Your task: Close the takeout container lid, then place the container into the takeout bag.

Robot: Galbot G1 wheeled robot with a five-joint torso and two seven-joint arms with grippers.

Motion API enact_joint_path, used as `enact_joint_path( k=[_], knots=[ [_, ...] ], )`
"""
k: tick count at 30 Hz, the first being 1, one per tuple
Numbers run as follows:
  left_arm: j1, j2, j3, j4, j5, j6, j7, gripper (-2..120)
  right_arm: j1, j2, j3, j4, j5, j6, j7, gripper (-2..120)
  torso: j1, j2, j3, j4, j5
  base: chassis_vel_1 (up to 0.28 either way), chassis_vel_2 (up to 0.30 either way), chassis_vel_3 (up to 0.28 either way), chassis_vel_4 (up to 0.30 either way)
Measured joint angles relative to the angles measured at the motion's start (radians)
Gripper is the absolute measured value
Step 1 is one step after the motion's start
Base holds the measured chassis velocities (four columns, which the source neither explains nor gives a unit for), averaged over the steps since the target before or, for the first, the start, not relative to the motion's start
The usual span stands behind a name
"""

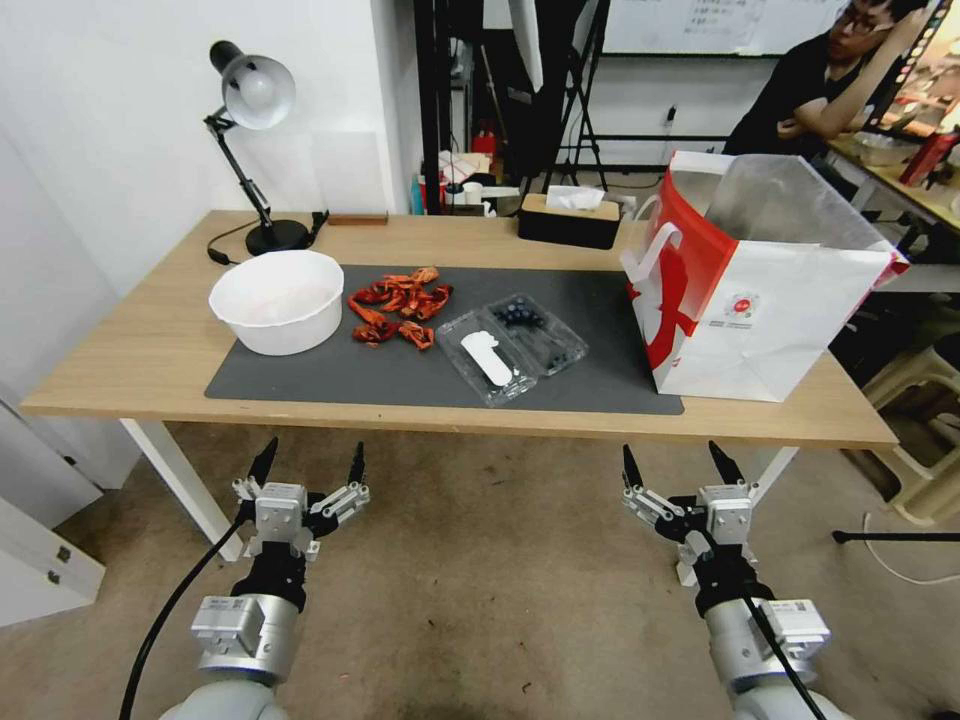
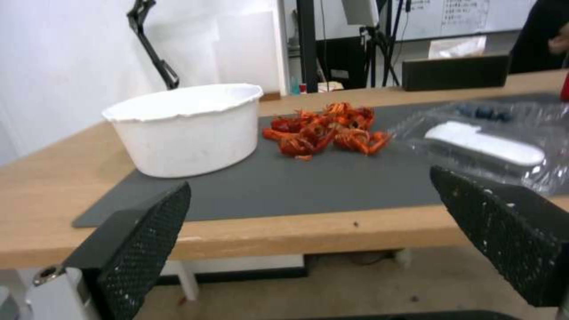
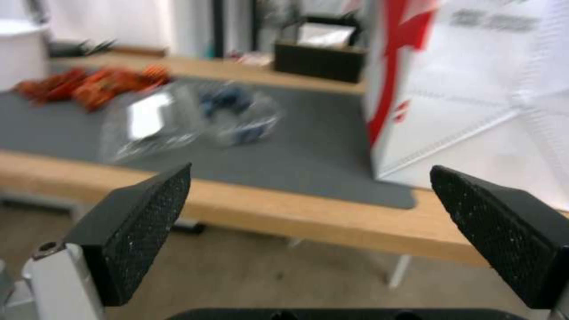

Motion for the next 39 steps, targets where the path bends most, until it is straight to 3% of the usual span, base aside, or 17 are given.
enact_joint_path(
  k=[4,10,13,21,31,37,39],
  knots=[
    [-0.038,0.054,0.016,-0.011,-0.114,0.061,-0.049,100,0.021,-0.065,0.053,0.026,0.084,-0.106,-0.091,100,0.0,0.0,0.0,-0.0002,0.0002,0.0,0.0,0.0,0.0],
    [-0.106,0.151,0.044,-0.03,-0.316,0.165,-0.131,100,0.043,-0.098,0.104,0.012,0.129,-0.115,-0.106,100,0.0,0.0,0.0,0.0,-0.0001,0.0,0.0,0.0,0.0],
    [-0.12,0.179,0.046,0.009,-0.343,0.157,-0.099,100,0.048,-0.106,0.117,0.004,0.141,-0.113,-0.105,100,0.0,0.0,0.0,-0.0004,-0.0003,0.0,0.0,0.0,0.0],
    [-0.124,0.189,0.043,0.045,-0.34,0.129,-0.066,100,0.084,-0.153,0.12,-0.014,0.209,-0.108,-0.106,100,0.0,0.0,0.0,-0.0002,0.0,0.0,0.0,0.0,0.0],
    [-0.116,0.179,0.035,0.066,-0.318,0.106,-0.057,100,0.295,-0.363,0.037,-0.149,0.475,-0.104,-0.132,100,0.0,0.0,0.0,0.0001,0.0002,0.0,0.0,0.0,0.0],
    [-0.107,0.171,0.029,0.078,-0.306,0.095,-0.054,100,0.486,-0.55,-0.075,-0.221,0.647,-0.155,-0.08,100,0.0,0.0,0.0,0.0,-0.0001,0.0,0.0,0.0,0.0],
    [-0.106,0.169,0.028,0.08,-0.305,0.093,-0.053,100,0.523,-0.575,-0.1,-0.231,0.67,-0.166,-0.066,100,0.0,0.0,0.0,-0.0002,0.0004,0.0,0.0,0.0,0.0]
  ],
)
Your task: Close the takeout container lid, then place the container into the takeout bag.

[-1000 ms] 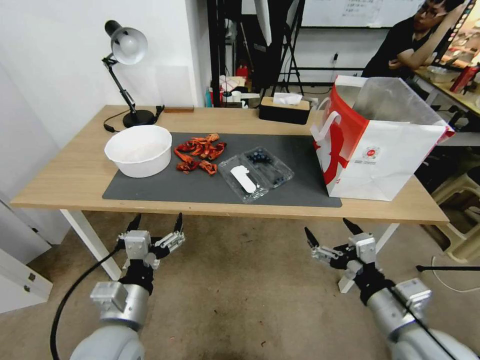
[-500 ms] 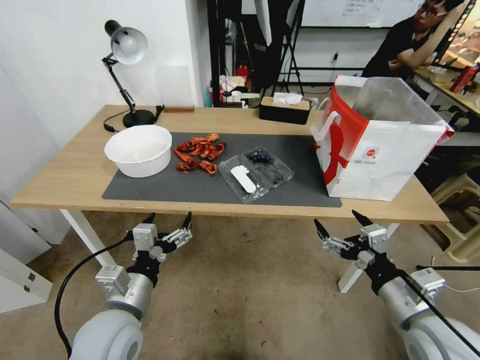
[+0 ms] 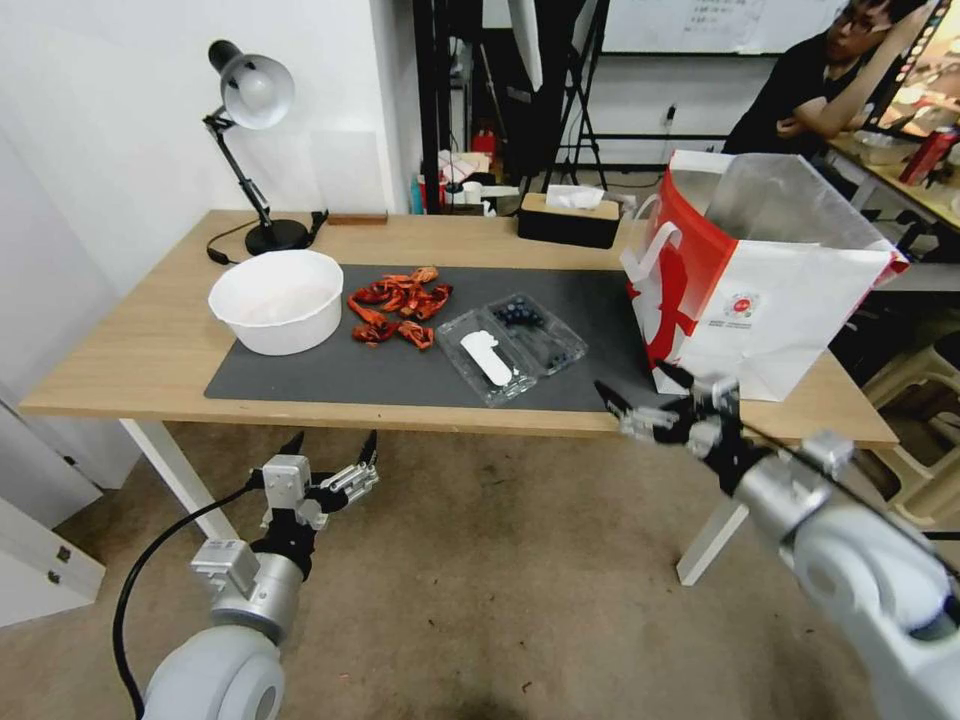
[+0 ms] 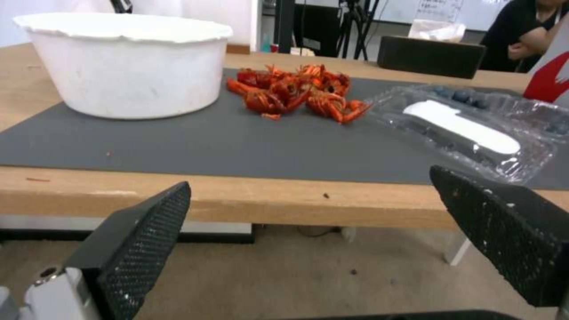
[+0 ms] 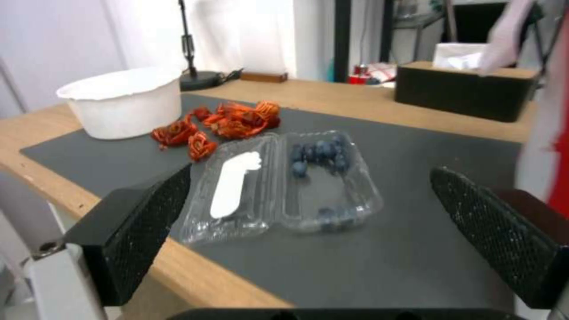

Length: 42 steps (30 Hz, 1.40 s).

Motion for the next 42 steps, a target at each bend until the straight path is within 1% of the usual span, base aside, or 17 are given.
enact_joint_path(
  k=[2,4,6,8,10,11,13,15,16,17,19,23,24,27,28,35,42],
  knots=[
    [0.003,-0.004,-0.004,0.005,0.002,-0.006,0.002,100,0.128,-0.07,-0.108,-0.032,0.089,-0.035,0.056,100,0.0,0.0,0.0,0.0006,-0.0011,0.0,0.0,0.0,0.0],
    [0.004,-0.005,-0.005,0.005,0.002,-0.006,0.002,100,0.157,-0.082,-0.14,-0.04,0.11,-0.047,0.071,100,0.0,0.0,0.0,0.0004,-0.0006,0.0,0.0,0.0,0.0],
    [0.009,-0.006,-0.01,0.009,0.005,-0.012,0.002,100,0.301,-0.13,-0.291,-0.078,0.211,-0.096,0.151,100,0.0,0.0,0.0,0.0003,-0.0005,0.0,0.0,0.0,0.0],
    [0.011,-0.006,-0.011,0.01,0.007,-0.013,0.002,100,0.327,-0.136,-0.316,-0.084,0.228,-0.105,0.166,100,0.0,0.0,0.0,0.0002,-0.0006,0.0,0.0,0.0,0.0],
    [0.018,-0.007,-0.012,0.012,0.012,-0.017,0.002,100,0.47,-0.155,-0.436,-0.113,0.302,-0.153,0.237,100,0.0,0.0,0.0,0.0001,-0.0005,0.0,0.0,0.0,0.0],
    [0.018,-0.007,-0.012,0.012,0.012,-0.017,0.002,100,0.47,-0.155,-0.436,-0.113,0.302,-0.153,0.237,100,0.0,0.0,0.0,0.0001,-0.0005,0.0,0.0,0.0,0.0],
    [0.022,-0.007,-0.012,0.015,0.018,-0.022,0.002,100,0.616,-0.159,-0.561,-0.154,0.351,-0.198,0.312,100,0.0,0.0,0.0,0.0005,-0.001,0.0,0.0,0.0,0.0],
    [0.025,-0.007,-0.012,0.016,0.02,-0.024,0.001,100,0.707,-0.15,-0.634,-0.183,0.377,-0.257,0.391,100,0.0,0.0,0.0,0.0003,-0.0006,0.0,0.0,0.0,0.0],
    [0.025,-0.007,-0.012,0.016,0.02,-0.024,0.001,100,0.707,-0.15,-0.634,-0.183,0.377,-0.257,0.391,100,0.0,0.0,0.0,0.0003,-0.0006,0.0,0.0,0.0,0.0],
    [0.026,-0.007,-0.012,0.016,0.022,-0.026,0.001,100,0.77,-0.138,-0.681,-0.204,0.415,-0.309,0.473,100,0.0,0.0,0.0,0.0003,-0.0007,0.0,0.0,0.0,0.0],
    [0.029,-0.007,-0.012,0.016,0.024,-0.03,0.0,100,0.842,-0.126,-0.729,-0.229,0.458,-0.371,0.548,100,0.0,0.0,0.0,0.0002,-0.0002,0.0,0.0,0.0,0.0],
    [0.035,-0.007,-0.011,0.017,0.027,-0.036,-0.001,100,0.95,-0.117,-0.786,-0.26,0.559,-0.426,0.633,100,0.0,0.0,0.0,0.0002,-0.0005,0.0,0.0,0.0,0.0],
    [0.035,-0.007,-0.011,0.017,0.027,-0.036,-0.001,100,0.95,-0.117,-0.786,-0.26,0.559,-0.426,0.633,100,0.0,0.0,0.0,0.0002,-0.0005,0.0,0.0,0.0,0.0],
    [0.038,-0.007,-0.009,0.019,0.028,-0.041,-0.002,100,1.085,-0.119,-0.888,-0.308,0.671,-0.433,0.694,100,0.0,0.0,0.0,0.0001,-0.0007,0.0,0.0,0.0,0.0],
    [0.038,-0.007,-0.009,0.019,0.028,-0.041,-0.002,100,1.085,-0.119,-0.888,-0.308,0.671,-0.433,0.694,100,0.0,0.0,0.0,0.0001,-0.0007,0.0,0.0,0.0,0.0],
    [0.04,-0.002,-0.006,0.02,0.03,-0.044,-0.002,100,1.231,-0.106,-1.066,-0.399,0.78,-0.432,0.751,100,0.0,0.0,0.0,0.0,-0.0001,0.0,0.0,0.0,0.0],
    [0.045,-0.002,0.003,0.031,0.04,-0.053,-0.002,100,1.31,-0.073,-1.15,-0.445,0.878,-0.431,0.827,100,0.0,0.0,0.0,0.0004,-0.0008,0.0,0.0,0.0,0.0]
  ],
)
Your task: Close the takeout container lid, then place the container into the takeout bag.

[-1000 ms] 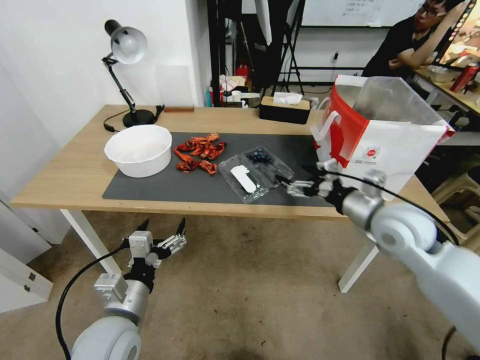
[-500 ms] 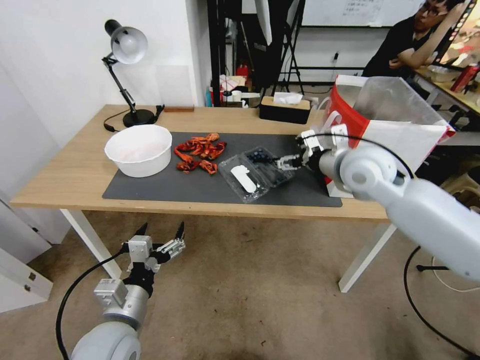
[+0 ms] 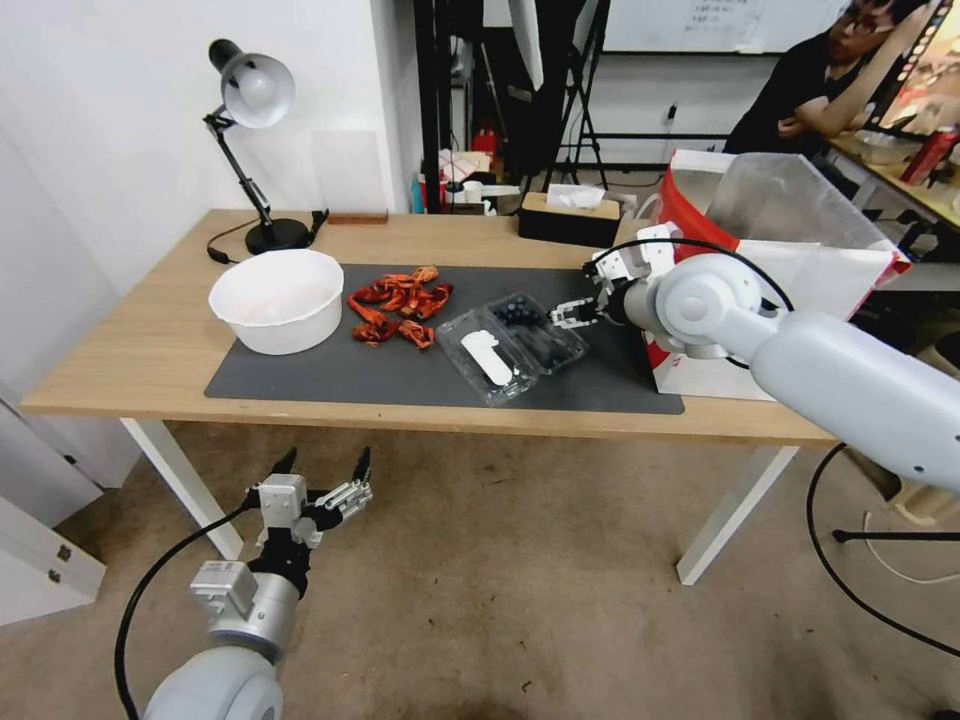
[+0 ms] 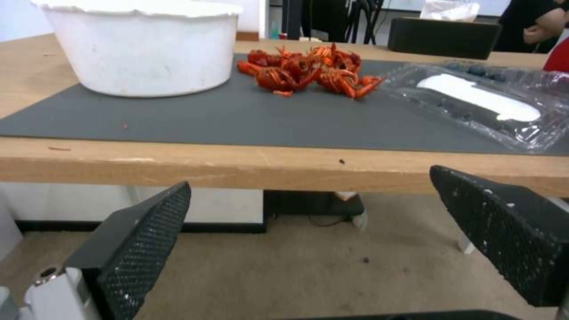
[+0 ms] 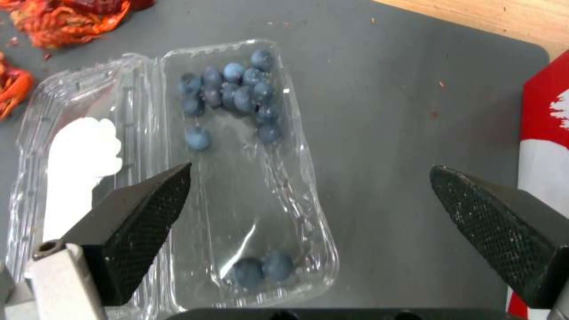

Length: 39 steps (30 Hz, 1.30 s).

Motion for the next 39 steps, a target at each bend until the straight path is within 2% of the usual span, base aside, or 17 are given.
enact_joint_path(
  k=[6,16,39],
  knots=[
    [0.001,-0.001,0.004,0.01,0.004,-0.006,0.0,100,0.018,0.033,-0.027,-0.061,-0.001,0.002,0.013,100,0.0,0.0,0.0,0.0,0.0003,0.0,0.0,0.0,0.0],
    [-0.002,-0.005,0.019,0.028,0.016,-0.014,0.0,100,-0.023,-0.014,-0.035,-0.038,-0.012,0.003,-0.003,100,0.0,0.0,0.0,-0.0003,0.0002,0.0,0.0,0.0,0.0],
    [0.011,-0.014,0.019,0.044,0.031,-0.044,0.0,100,-0.091,0.001,0.011,-0.085,-0.033,0.004,-0.008,100,0.0,0.0,0.0,-0.0001,0.0002,0.0,0.0,0.0,0.0]
  ],
)
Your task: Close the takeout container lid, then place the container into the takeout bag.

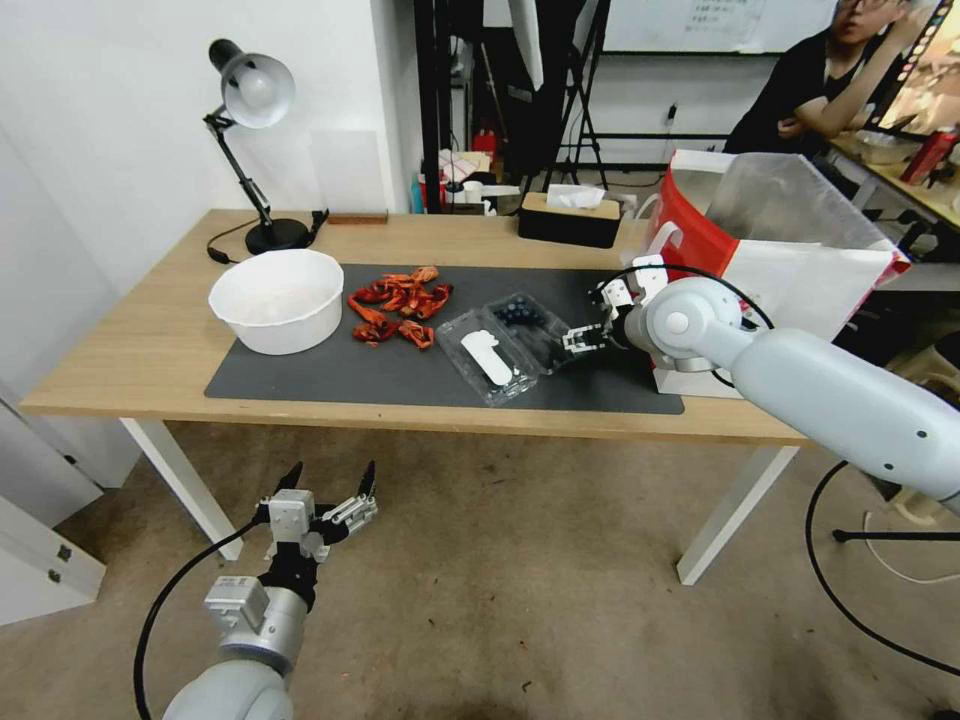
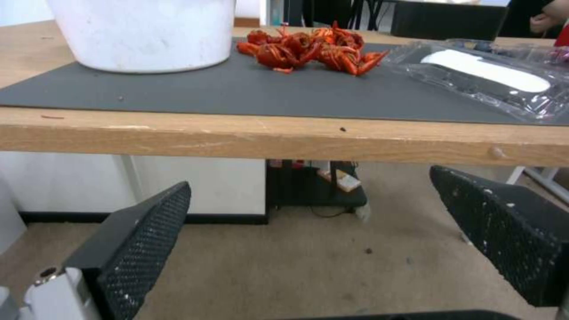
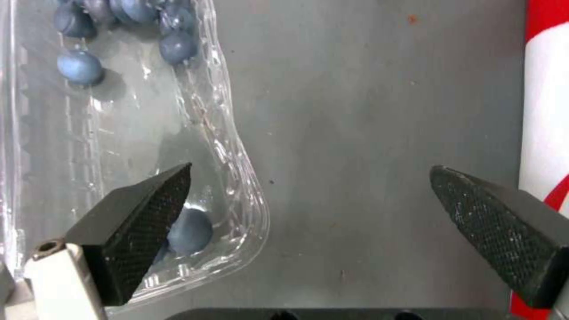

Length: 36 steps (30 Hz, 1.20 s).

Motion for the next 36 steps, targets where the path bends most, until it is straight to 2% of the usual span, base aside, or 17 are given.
enact_joint_path(
  k=[20,30,36],
  knots=[
    [-0.001,0.007,0.0,0.003,0.0,-0.006,-0.002,100,-0.046,-0.004,0.026,0.011,0.023,0.0,0.036,100,0.0,0.0,0.0,0.0,0.0,0.0,0.0,0.0,0.0],
    [-0.002,0.009,0.0,0.009,0.003,-0.019,-0.003,100,-0.049,-0.001,0.026,0.038,0.074,0.0,0.112,100,0.0,0.0,0.0,0.0,0.0,0.0,0.0,0.0,0.0],
    [-0.002,0.01,0.002,0.011,0.006,-0.023,-0.003,100,-0.055,-0.007,0.035,0.071,0.149,0.0,0.187,100,0.0,0.0,0.0,0.0,0.0,0.0,0.0,0.0,0.0]
  ],
)
